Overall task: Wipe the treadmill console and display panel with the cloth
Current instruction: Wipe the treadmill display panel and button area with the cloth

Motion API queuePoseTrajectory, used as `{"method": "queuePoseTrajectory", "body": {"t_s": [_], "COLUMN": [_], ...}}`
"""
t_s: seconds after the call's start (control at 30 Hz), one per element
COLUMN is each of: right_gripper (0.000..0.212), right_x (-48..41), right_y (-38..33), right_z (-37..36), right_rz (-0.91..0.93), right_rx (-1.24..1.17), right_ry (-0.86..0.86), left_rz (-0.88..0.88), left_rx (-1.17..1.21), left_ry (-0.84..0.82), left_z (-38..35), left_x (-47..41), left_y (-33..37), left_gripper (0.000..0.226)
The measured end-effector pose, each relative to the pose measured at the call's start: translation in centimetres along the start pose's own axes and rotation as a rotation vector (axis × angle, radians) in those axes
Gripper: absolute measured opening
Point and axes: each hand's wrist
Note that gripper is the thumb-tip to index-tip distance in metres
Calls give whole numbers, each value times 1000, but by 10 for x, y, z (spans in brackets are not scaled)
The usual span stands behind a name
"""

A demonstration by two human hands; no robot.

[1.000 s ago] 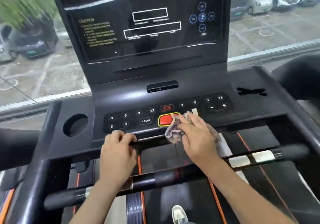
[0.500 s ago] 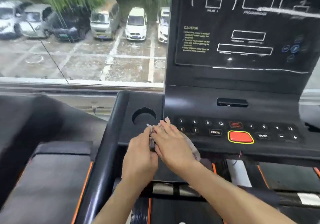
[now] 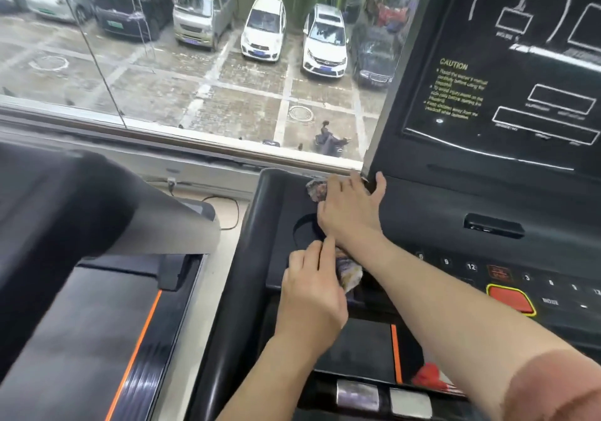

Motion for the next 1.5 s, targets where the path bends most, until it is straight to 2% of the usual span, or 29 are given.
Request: {"method": "queuePoseTrajectory", "body": {"t_s": [0.13,0.27,0.4,0.53,0.63,0.8,0.87,0.97,1.07,1.13,1.23,1.33,1.4,1.47,1.5], "right_gripper": [48,59,55,56,49,42,47,44,70,83,69,54,54,55,51], "right_x": [15,74,102,65,44,91,120,154,179,195,215,218,216,220,224], "right_y": [-1,-5,1,7,6,1,3,8,35,80,156,161,135,101,86], "right_z": [3,5,3,7,2,-3,-10,-17,-16,-21,-35,-35,-31,-31,-35], "right_rz": [22,101,168,155,88,112,189,295,368,295,54,-67,-30,133,184], "right_rx": [36,-51,-93,-187,-196,-236,-275,-365,-385,-413,-362,-393,-431,-498,-589], "right_ry": [43,59,63,15,42,141,131,195,233,153,170,154,167,146,78], "left_rz": [7,-31,22,30,120,181,209,191,154,104,121,116,112,227,312], "left_rx": [51,209,196,137,105,169,175,107,96,45,-35,-124,-101,22,110], "left_ry": [40,94,50,24,-41,-50,-57,-26,-27,-70,-124,-240,-261,-252,-242], "left_z": [3,10,9,6,13,16,13,7,-1,-7,-15,-21,-20,-13,-13], "left_x": [2,3,4,1,-2,0,4,25,56,68,74,83,91,105,109], "left_y": [2,7,8,6,13,18,16,27,56,76,93,104,116,128,130], "left_gripper": [55,13,19,65,82,75,71,63,70,73,64,70,67,66,61]}}
Point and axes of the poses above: each hand's wrist, its own x-axis away from the middle knuckle, its own z-axis out of the back of the hand, y = z × x, and after that the axes turned 8 degrees about z, right-handed
